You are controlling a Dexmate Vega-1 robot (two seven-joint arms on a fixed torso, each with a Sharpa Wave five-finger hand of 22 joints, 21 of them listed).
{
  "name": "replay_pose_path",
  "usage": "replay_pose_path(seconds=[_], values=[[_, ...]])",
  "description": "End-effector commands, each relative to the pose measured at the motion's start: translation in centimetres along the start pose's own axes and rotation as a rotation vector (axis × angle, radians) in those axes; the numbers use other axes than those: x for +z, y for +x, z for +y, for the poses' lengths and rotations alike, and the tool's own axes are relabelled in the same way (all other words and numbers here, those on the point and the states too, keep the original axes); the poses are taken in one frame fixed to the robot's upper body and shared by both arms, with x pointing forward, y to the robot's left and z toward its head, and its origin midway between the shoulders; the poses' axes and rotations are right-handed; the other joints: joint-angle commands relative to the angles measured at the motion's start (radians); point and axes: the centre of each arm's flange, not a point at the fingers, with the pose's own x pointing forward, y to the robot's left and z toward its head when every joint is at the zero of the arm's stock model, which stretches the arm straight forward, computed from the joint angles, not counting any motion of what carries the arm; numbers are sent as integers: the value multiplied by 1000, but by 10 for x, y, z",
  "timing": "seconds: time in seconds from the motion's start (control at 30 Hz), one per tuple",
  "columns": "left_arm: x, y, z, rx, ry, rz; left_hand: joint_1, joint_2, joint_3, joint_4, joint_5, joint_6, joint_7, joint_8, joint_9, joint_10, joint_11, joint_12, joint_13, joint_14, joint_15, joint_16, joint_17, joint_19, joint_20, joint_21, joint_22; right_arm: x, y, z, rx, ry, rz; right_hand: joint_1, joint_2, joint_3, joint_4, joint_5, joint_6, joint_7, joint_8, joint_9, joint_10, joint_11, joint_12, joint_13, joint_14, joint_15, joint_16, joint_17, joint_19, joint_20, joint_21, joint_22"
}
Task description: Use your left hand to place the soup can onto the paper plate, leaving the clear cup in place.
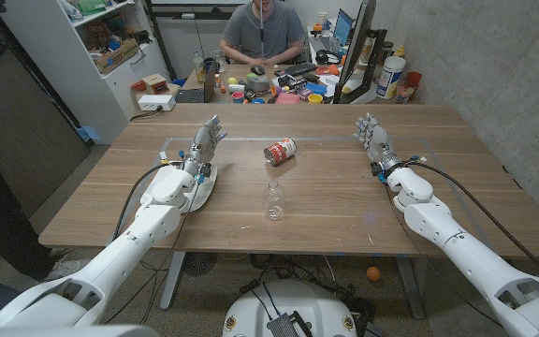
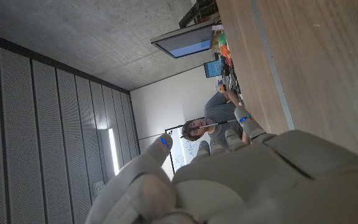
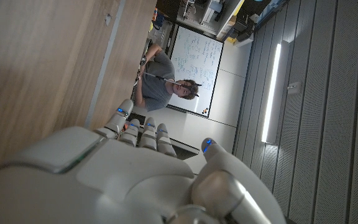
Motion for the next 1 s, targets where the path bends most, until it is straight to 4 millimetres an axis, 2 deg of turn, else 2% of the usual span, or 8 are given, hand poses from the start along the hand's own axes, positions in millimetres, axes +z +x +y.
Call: replay_pose_path(seconds=[0.03, 0.37, 0.47, 0.5, 0.53, 0.6, 0.67, 1.0], values=[[3, 5, -1, -10, 0, -5, 8, 67, 8, 0, 5, -29, -1, 7, 4, -22, -1, 6, 3, -51, -24, 6, 4, -43, -38, 5, 1, 0, 1, -1, -9, 2, -8, 1, 85, 7, -2, 4, -1, 6, 6, 2, 11, 0, 6, 3, -8, 1, 6, 4, -7, -9, 7, 4], [5, 3, -1, 0, 20, -19, 6, 67, 10, 0, 5, -26, 0, 6, 4, -17, -3, 6, 3, -48, -23, 6, 4, -42, -34, 2, 1, -2, 1, 1, -5, 4, -5, 0, 86, 7, 0, 3, -1, 6, 6, 2, 14, 0, 7, 3, -8, 0, 6, 5, -6, -9, 3, 4], [6, 2, -1, 22, 42, -42, 5, 66, 11, 0, 5, -22, -10, 7, 5, -10, -6, 8, 3, -44, -26, 6, 4, -38, -30, 3, 1, -3, 1, 1, -3, 3, -3, 0, 86, 7, 0, 3, -1, 6, 6, 2, 14, 0, 7, 3, -8, 1, 6, 5, -5, -8, 3, 4], [8, 0, -1, 42, 74, -53, 4, 46, 6, -9, 3, -20, -31, 7, 5, -2, -10, 8, 4, -32, -12, 7, 2, -32, -13, 2, 1, -3, 1, 1, -3, 4, -2, -1, 86, 7, 0, 2, -1, 6, 6, 2, 15, 0, 7, 3, -7, 0, 7, 5, -4, -9, 2, 4], [10, -2, -1, 76, 114, -61, 12, 2, -7, -34, 1, -19, -78, 7, 6, 1, -7, 5, 4, -15, 12, 3, -4, -29, 25, -5, 0, -4, 1, 1, -3, 4, -2, -1, 86, 7, 0, 2, -1, 6, 6, 2, 15, 0, 7, 3, -7, 0, 7, 5, -4, -8, 2, 4], [16, -4, 0, 120, 206, -80, 63, -81, -30, -111, 4, 34, -150, 22, 6, 73, -12, 20, 6, 56, 51, 5, -9, 12, 110, -22, -3, -4, 2, 2, -1, 5, -1, -1, 85, 6, 0, 2, -1, 6, 6, 2, 15, 0, 7, 3, -6, 1, 7, 5, -3, -7, 2, 4], [21, -7, 1, 155, 275, -96, 94, -127, -44, -152, 6, 52, -185, 25, 7, 105, -14, 23, 8, 94, 57, 7, -7, 33, 145, -32, -2, -4, 2, 2, -1, 3, 0, -1, 84, 7, 1, 2, -1, 6, 6, 2, 15, 0, 7, 3, -5, 1, 7, 5, -3, -7, 1, 4], [32, -9, 2, 199, 415, -105, 131, -170, -59, -193, 8, 8, -191, 6, 9, 89, -19, 9, 11, 104, 71, -1, -3, 35, 156, -53, 0, -5, 3, 3, 6, 4, -1, -1, 82, 7, 0, 2, -1, 5, 6, 2, 19, 1, 8, 3, -3, 2, 6, 4, 0, -6, -1, 4]])
